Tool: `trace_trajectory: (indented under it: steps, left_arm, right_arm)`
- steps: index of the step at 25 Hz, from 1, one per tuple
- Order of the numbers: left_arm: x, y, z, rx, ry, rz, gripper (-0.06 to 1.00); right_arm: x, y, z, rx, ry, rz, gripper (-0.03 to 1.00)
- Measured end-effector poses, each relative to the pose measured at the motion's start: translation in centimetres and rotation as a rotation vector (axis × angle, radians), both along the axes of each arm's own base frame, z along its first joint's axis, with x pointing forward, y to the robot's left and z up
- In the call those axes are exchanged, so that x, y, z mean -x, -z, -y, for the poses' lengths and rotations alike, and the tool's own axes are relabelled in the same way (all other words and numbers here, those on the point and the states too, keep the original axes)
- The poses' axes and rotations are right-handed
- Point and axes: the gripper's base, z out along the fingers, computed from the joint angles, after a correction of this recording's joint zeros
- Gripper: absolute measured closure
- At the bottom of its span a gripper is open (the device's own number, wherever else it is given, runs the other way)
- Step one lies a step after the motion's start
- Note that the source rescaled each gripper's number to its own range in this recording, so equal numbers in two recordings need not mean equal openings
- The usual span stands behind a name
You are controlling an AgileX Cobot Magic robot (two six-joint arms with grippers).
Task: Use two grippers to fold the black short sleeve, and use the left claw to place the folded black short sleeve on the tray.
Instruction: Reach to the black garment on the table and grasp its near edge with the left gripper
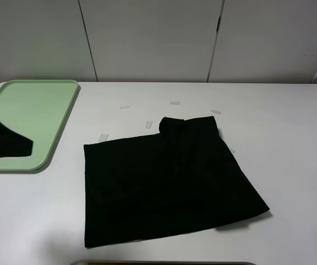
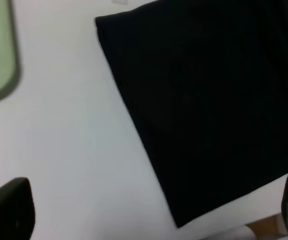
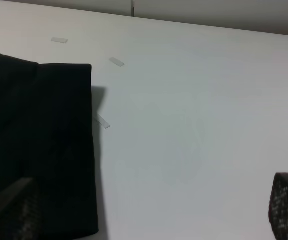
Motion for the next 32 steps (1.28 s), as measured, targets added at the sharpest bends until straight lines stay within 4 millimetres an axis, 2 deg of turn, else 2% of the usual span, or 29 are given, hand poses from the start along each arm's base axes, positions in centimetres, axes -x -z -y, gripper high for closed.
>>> trace_trajectory:
  steps: [1, 2, 6, 13, 14, 22, 28, 32]
  left_arm:
    - [-1.8, 1.0, 0.4, 0.023, 0.000, -0.041, -0.05]
    - [-1.8, 1.0, 0.4, 0.023, 0.000, -0.041, -0.05]
    - [-4.9, 3.6, 0.9, 0.053, -0.018, -0.136, -0.04]
    - [-7.8, 7.2, 1.5, 0.099, -0.036, -0.231, -0.03]
    - [-8.4, 8.2, 1.6, 0.112, -0.035, -0.256, -0.03]
    - [-9.8, 12.3, 3.1, 0.186, -0.020, -0.360, -0.03]
    - [-9.9, 15.9, 4.9, 0.185, 0.003, -0.450, -0.03]
    - [-10.1, 16.7, 6.2, 0.218, 0.032, -0.464, -0.02]
  right_arm:
    - [0.0, 0.0, 0.0, 0.000, 0.000, 0.000, -0.03]
    - [0.0, 0.0, 0.0, 0.000, 0.000, 0.000, -0.03]
    - [0.0, 0.0, 0.0, 0.000, 0.000, 0.000, -0.03]
    - [0.0, 0.0, 0.0, 0.000, 0.000, 0.000, -0.03]
    - [0.0, 0.0, 0.0, 0.000, 0.000, 0.000, -0.03]
    - [0.0, 0.0, 0.0, 0.000, 0.000, 0.000, -0.03]
    - [0.0, 0.0, 0.0, 0.000, 0.000, 0.000, -0.03]
    - [0.0, 0.0, 0.0, 0.000, 0.000, 0.000, -0.03]
